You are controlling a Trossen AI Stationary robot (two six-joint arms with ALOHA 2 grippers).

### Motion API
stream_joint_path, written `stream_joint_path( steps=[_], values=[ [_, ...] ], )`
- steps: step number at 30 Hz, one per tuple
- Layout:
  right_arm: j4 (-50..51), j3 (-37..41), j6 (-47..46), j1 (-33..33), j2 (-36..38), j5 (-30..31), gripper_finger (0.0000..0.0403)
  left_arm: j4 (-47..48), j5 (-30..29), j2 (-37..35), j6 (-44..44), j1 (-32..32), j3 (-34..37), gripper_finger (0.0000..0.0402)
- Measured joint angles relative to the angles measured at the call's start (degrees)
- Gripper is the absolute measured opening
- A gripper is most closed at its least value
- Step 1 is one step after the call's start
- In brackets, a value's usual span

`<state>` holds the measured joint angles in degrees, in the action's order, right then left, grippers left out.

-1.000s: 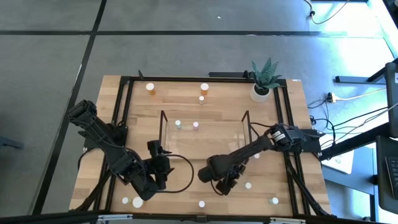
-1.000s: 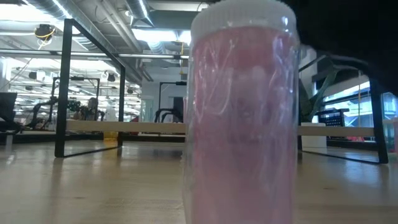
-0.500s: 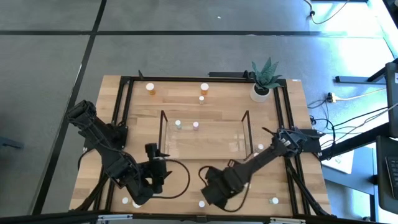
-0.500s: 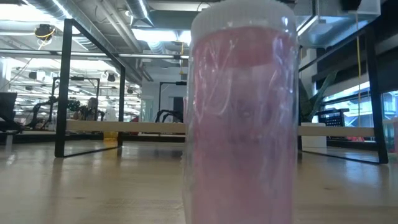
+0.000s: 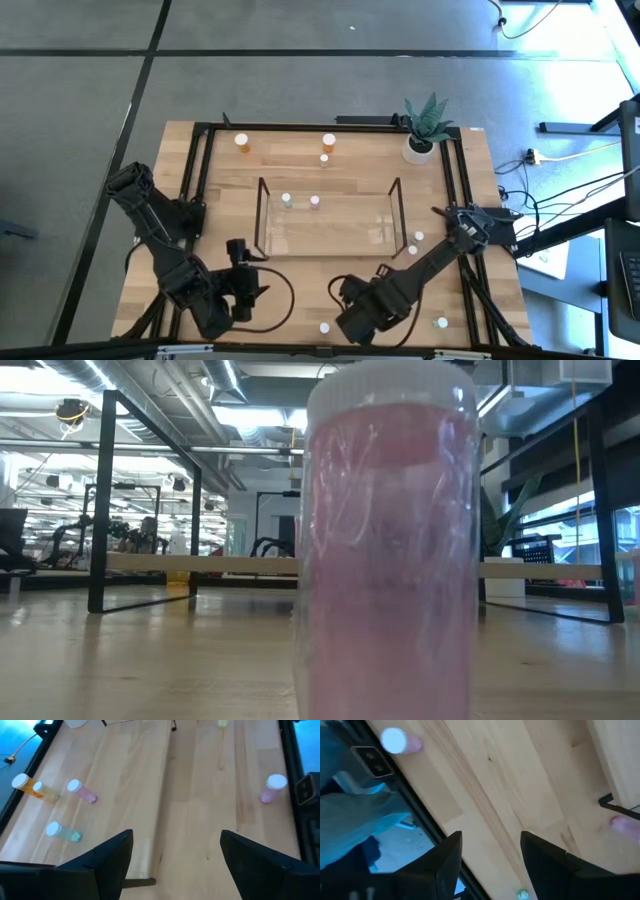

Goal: Pick and place medicine bottles onto shelf by color
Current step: Put the bottom right yellow pill bottle on the shelf

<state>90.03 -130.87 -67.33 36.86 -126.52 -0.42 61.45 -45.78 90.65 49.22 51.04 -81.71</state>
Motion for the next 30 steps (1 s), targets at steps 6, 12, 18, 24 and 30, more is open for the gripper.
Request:
stream_joint_path(
  steps=[6, 12, 18, 24, 30],
  values=[
    [0.01, 0.00, 0.02, 1.59, 6.25, 8.93, 0.0204, -0.20, 0.00, 0.00, 0.35, 1.68, -0.01, 0.0293],
    [-0.10, 6.10, -3.85, 5.12, 15.01, 22.72, 0.0204, -0.24, 0.01, 0.00, 0.36, 2.06, -0.02, 0.0293],
    [-0.77, 16.80, -10.50, 7.64, 20.83, 16.28, 0.0204, -0.24, 0.01, 0.00, 0.27, 2.04, -0.02, 0.0293],
    [-9.64, 25.11, -3.18, 11.53, 21.29, 13.44, 0.0204, -0.23, 0.00, 0.00, 0.30, 2.04, -0.02, 0.0293],
    [-19.15, 32.65, -1.27, 12.92, 21.31, 9.94, 0.0204, -0.24, -0.13, 0.00, 0.27, 1.97, -0.02, 0.0293]
  ],
)
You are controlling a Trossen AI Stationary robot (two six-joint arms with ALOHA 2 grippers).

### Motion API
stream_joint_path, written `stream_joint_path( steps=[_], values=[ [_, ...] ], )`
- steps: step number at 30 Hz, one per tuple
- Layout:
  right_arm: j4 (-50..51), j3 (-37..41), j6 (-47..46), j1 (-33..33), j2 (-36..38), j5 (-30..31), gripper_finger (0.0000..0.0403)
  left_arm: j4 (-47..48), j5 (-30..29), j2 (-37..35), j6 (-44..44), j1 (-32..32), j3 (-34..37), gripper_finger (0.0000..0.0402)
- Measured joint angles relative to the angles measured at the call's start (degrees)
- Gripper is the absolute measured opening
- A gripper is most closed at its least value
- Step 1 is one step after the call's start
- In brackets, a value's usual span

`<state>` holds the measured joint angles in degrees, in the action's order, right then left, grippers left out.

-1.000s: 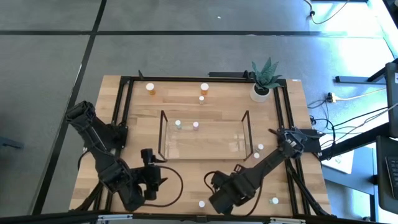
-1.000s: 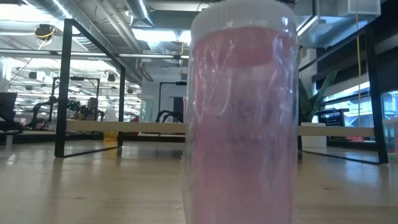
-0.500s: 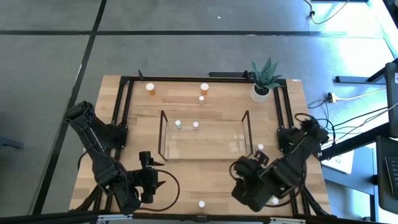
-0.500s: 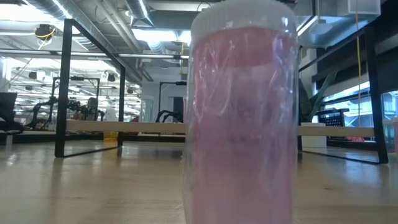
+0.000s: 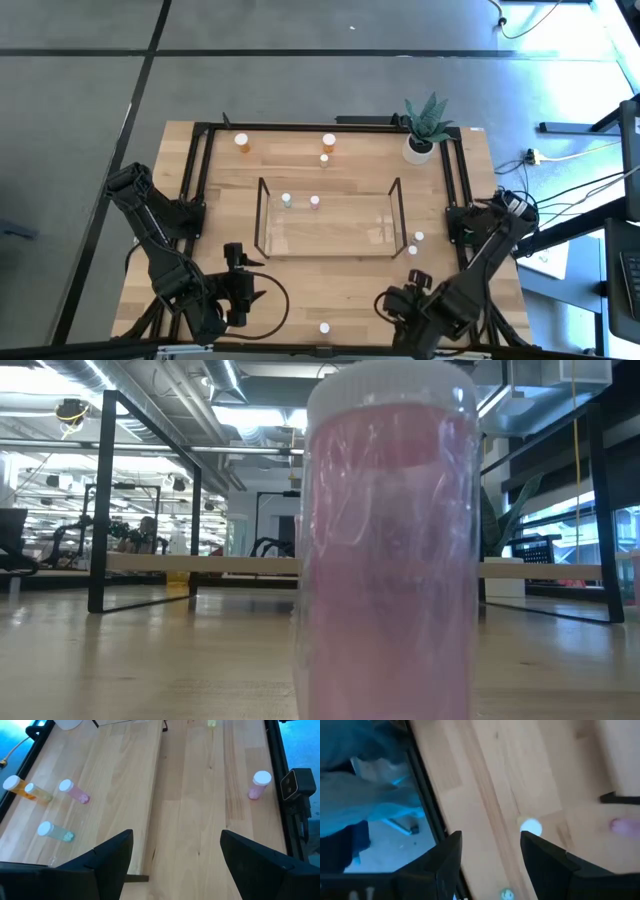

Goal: Pick and place medicine bottles onto shelf by color
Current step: Put the bottom right yellow pill bottle on the shelf

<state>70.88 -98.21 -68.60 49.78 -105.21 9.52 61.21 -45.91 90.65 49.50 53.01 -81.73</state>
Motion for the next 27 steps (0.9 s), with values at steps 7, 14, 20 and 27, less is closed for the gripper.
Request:
stream_joint_path(
  steps=[7, 14, 20, 27],
  values=[
    [-2.07, 5.46, 1.37, 0.00, 0.00, -4.22, 0.0204, 0.00, -0.11, 0.00, 0.02, 0.00, 0.00, 0.0293],
    [-2.86, 7.91, 1.52, -1.73, -0.02, -6.99, 0.0204, 0.01, -0.13, 0.00, -0.09, 0.00, 0.00, 0.0293],
    [-3.21, 8.22, 4.36, -3.41, 0.00, -12.47, 0.0204, 0.02, -0.62, 0.00, -0.07, 0.00, 0.00, 0.0293],
    [-3.87, 8.20, 6.04, -4.53, 0.00, -12.63, 0.0204, 0.02, -1.46, 0.00, -0.07, 0.00, 0.00, 0.0293]
  ],
)
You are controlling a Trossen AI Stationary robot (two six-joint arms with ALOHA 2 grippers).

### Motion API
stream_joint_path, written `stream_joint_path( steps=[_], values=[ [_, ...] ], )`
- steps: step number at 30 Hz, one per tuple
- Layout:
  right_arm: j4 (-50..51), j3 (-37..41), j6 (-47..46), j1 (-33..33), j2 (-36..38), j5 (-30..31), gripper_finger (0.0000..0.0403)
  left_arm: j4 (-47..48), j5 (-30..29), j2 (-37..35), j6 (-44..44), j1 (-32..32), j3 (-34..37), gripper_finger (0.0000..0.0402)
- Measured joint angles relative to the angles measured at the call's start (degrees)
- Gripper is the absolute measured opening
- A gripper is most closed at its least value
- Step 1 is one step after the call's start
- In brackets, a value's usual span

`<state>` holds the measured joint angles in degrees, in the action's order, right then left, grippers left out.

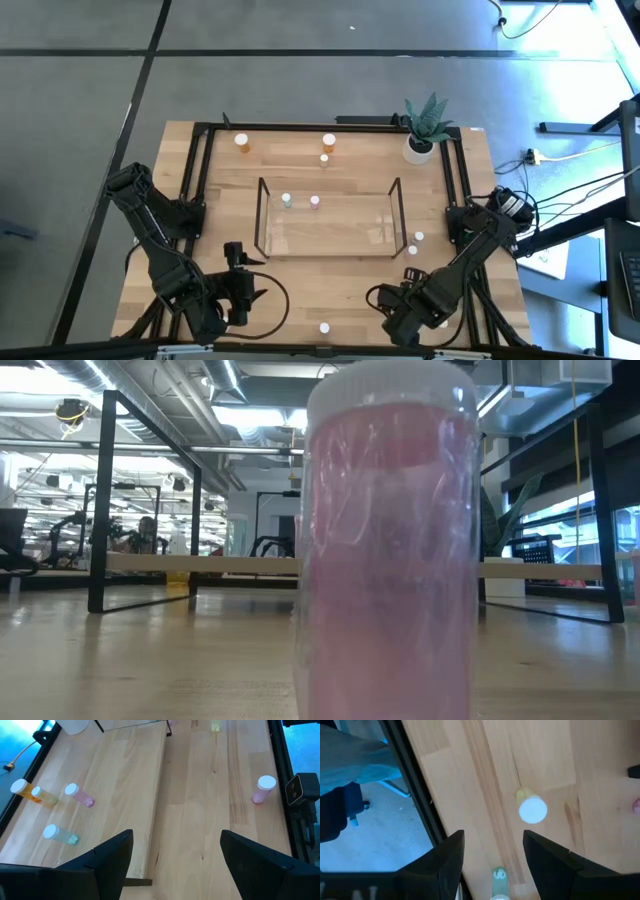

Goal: Pick and place medicine bottles onto shelf by color
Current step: Put the bottom right yellow pill bottle on the shelf

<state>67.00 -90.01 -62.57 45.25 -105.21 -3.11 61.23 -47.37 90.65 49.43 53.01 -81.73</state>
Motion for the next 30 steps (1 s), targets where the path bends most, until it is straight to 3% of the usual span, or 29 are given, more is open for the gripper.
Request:
stream_joint_path(
  steps=[22, 30],
  values=[
    [-1.53, -0.03, 5.81, -0.08, -0.98, 0.52, 0.0185, 0.00, 0.04, 0.00, -0.02, 0.00, 0.00, 0.0293],
    [-1.66, 0.19, 6.01, -0.08, -1.01, 4.74, 0.0229, 0.00, 0.04, 0.00, -0.02, 0.00, 0.00, 0.0293]
  ],
)
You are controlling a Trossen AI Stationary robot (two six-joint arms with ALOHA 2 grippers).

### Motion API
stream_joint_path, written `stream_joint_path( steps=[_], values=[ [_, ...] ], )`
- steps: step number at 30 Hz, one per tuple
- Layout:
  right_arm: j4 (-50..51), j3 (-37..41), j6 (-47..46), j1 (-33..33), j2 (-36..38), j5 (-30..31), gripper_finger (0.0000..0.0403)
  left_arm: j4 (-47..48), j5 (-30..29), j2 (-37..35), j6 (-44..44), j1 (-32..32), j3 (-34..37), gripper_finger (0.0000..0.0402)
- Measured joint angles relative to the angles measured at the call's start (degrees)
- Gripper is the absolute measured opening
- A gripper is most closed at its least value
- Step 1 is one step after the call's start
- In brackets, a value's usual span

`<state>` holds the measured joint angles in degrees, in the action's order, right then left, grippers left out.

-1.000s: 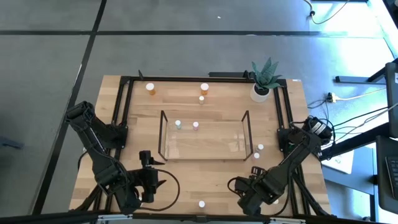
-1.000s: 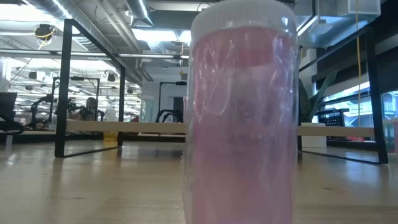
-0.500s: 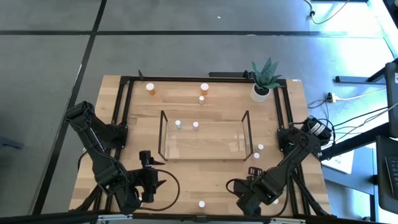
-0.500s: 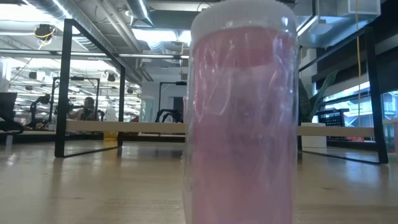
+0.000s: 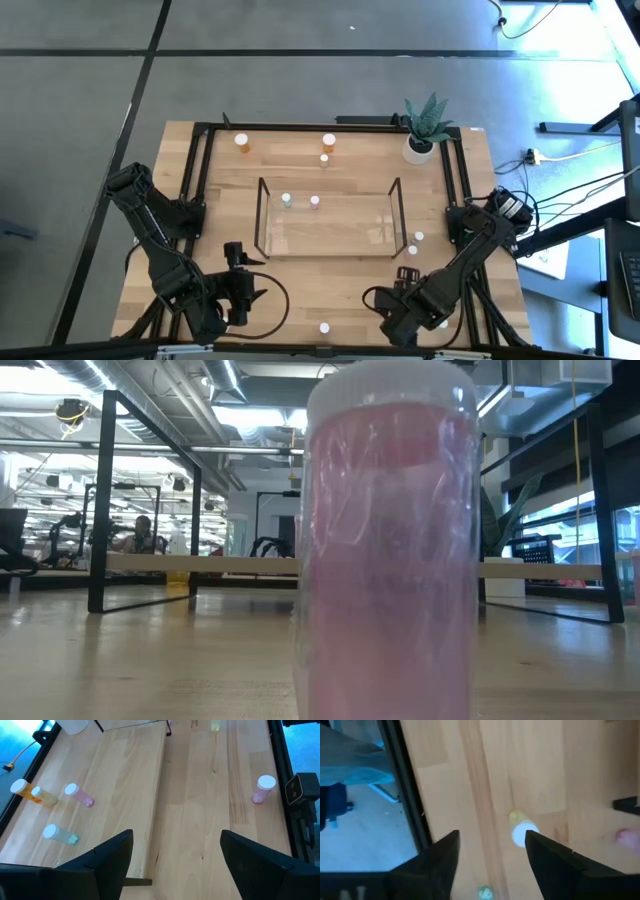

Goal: Pick and place medicine bottles onto shelf by color
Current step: Put the bottom right yellow pill bottle on the shelf

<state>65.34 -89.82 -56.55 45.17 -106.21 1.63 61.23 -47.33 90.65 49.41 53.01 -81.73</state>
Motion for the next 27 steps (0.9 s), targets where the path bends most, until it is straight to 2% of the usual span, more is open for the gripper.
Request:
stream_joint_path(
  steps=[4, 12, 27],
  values=[
    [-0.27, 2.52, 0.14, 0.09, 0.00, 0.84, 0.0246, 0.00, 0.00, 0.00, -0.02, 0.00, 0.00, 0.0293],
    [-0.78, 8.59, 0.19, 0.44, -0.02, -4.07, 0.0248, 0.02, 0.02, 0.00, -0.02, 0.00, 0.00, 0.0293],
    [-1.88, 11.26, 3.08, 0.41, -0.02, -2.60, 0.0248, 0.00, 0.00, 0.00, -0.02, 0.00, 0.00, 0.0293]
  ],
)
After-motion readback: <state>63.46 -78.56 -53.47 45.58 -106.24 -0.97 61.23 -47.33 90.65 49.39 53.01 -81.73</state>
